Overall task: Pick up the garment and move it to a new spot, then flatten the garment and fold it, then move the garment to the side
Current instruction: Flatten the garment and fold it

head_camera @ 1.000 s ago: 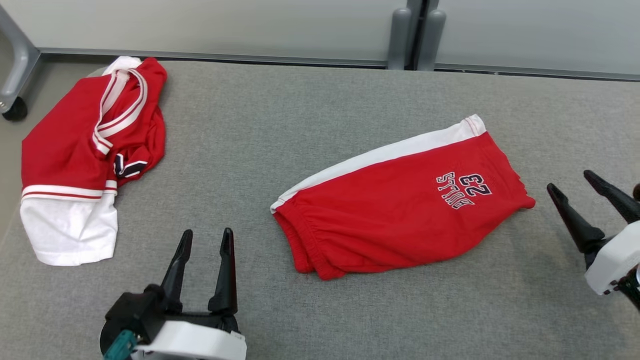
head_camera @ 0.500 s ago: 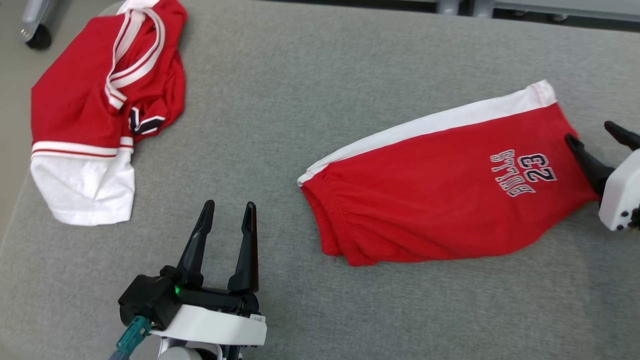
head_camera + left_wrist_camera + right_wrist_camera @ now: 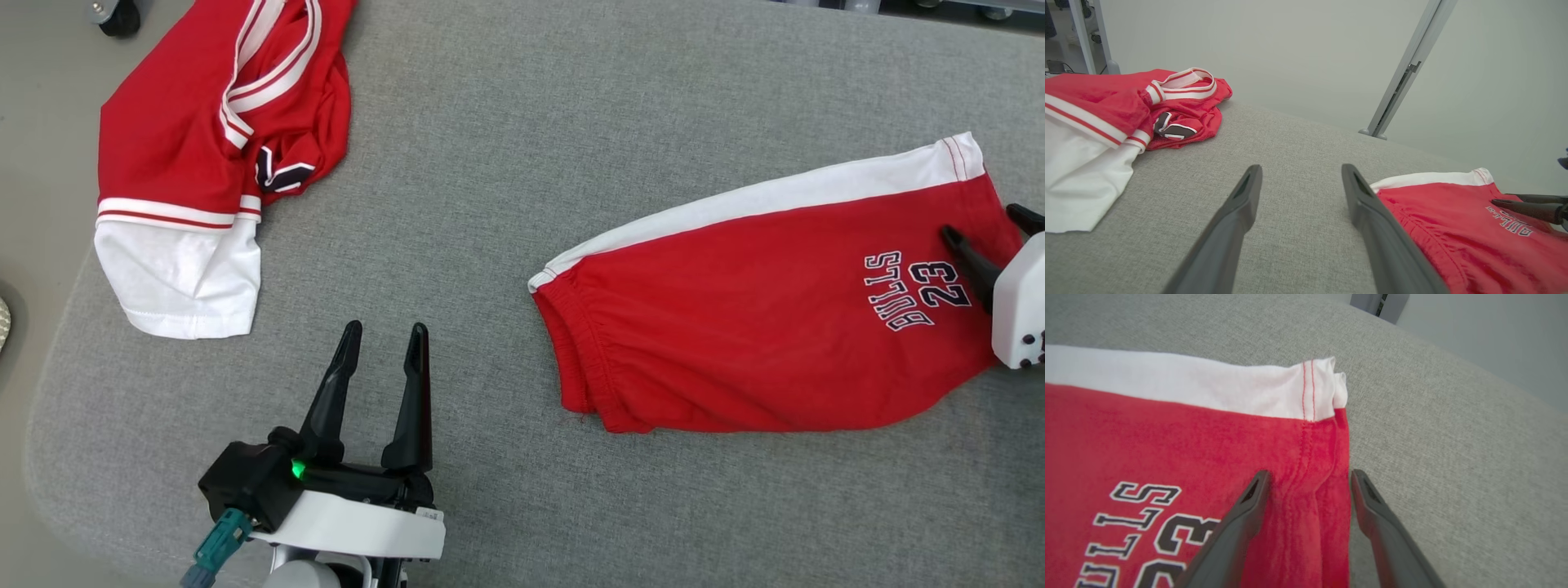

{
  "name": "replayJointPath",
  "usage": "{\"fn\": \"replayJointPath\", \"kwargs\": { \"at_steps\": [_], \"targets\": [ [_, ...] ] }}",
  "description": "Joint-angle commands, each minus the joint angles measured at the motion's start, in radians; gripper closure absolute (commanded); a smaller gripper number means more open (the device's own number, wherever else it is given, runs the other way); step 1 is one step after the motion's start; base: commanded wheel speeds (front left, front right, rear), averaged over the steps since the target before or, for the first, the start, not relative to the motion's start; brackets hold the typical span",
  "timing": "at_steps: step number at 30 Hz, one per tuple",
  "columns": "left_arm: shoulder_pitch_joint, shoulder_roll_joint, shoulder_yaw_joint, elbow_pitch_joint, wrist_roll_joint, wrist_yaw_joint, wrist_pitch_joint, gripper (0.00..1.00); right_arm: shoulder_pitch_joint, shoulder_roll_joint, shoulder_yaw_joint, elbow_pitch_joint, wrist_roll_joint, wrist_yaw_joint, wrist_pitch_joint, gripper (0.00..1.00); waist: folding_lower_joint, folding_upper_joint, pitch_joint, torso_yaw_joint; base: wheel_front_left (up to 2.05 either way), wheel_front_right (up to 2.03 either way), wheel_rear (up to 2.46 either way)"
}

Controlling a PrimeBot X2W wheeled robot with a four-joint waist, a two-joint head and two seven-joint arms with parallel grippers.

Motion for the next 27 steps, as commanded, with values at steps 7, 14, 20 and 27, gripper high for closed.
{"fn": "replayJointPath", "kwargs": {
  "at_steps": [7, 14, 20, 27],
  "targets": [
    [-0.025, 0.002, -0.014, -0.001, -0.011, 0.005, 0.0, 0.0, 0.033, -0.01, -0.01, -0.007, -0.029, 0.0, 0.044, 0.0, 0.0, 0.0, 0.014, -0.008, 0.0, 0.0, 0.0],
    [-0.021, 0.002, -0.01, 0.011, -0.01, 0.009, 0.0, 0.0, 0.06, 0.014, 0.053, -0.03, 0.042, 0.0, 0.125, 0.97, 0.0, 0.0, 0.012, -0.016, 0.0, 0.0, 0.0],
    [0.004, 0.002, 0.009, 0.021, -0.005, -0.002, 0.0, 0.0, 0.077, 0.003, 0.028, -0.059, 0.107, 0.0, 0.074, 1.0, 0.0, 0.0, -0.046, -0.067, 0.0, 0.0, 0.0],
    [0.07, 0.003, 0.051, 0.057, 0.064, -0.031, 0.0, 0.0, 0.213, 0.01, -0.059, -0.154, 0.178, 0.0, 0.027, 1.0, 0.0, 0.0, -0.149, -0.166, 0.0, 0.0, 0.0]
  ]
}}
